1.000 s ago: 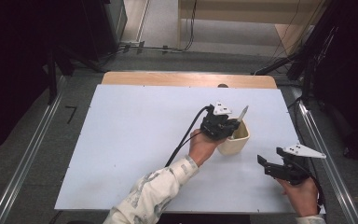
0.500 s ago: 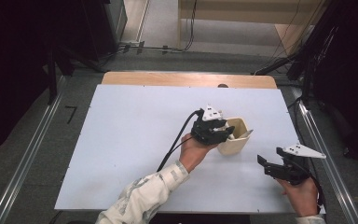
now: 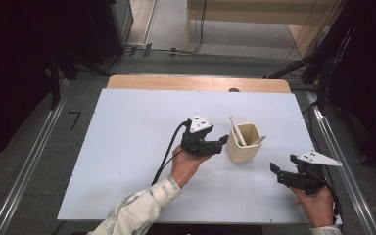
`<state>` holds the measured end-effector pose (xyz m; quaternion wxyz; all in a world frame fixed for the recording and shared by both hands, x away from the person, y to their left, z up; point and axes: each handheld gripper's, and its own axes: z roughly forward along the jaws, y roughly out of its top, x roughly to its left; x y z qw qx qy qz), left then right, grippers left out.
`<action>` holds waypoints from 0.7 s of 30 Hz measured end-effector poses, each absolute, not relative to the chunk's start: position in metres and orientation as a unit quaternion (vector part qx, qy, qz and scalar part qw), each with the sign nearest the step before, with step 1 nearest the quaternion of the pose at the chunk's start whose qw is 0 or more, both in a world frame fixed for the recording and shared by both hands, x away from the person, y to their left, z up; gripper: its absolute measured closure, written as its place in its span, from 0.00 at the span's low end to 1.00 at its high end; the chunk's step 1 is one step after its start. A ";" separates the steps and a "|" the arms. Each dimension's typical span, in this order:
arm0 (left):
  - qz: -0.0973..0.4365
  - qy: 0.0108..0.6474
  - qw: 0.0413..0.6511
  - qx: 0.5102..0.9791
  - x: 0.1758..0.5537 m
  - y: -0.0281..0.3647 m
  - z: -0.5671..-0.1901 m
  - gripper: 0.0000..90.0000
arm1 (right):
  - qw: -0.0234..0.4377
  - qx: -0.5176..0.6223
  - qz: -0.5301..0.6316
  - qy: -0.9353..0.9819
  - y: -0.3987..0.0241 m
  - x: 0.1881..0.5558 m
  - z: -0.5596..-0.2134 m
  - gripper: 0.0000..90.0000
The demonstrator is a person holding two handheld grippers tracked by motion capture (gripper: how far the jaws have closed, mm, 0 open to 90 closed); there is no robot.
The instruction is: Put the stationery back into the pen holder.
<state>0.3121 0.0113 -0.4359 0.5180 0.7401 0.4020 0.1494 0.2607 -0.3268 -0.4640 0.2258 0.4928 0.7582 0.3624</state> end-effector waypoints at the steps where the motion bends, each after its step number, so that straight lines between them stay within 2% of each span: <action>1: 0.151 0.406 0.514 0.740 0.312 0.015 -0.438 0.34 | 0.226 0.493 0.362 0.758 -0.327 0.261 -0.464 0.19; 6: 0.165 0.428 0.509 0.729 0.309 0.030 -0.444 0.29 | 0.227 0.492 0.361 0.759 -0.326 0.261 -0.465 0.19; 21: 0.203 0.480 0.475 0.709 0.297 0.085 -0.469 0.27 | 0.227 0.494 0.360 0.758 -0.326 0.261 -0.465 0.18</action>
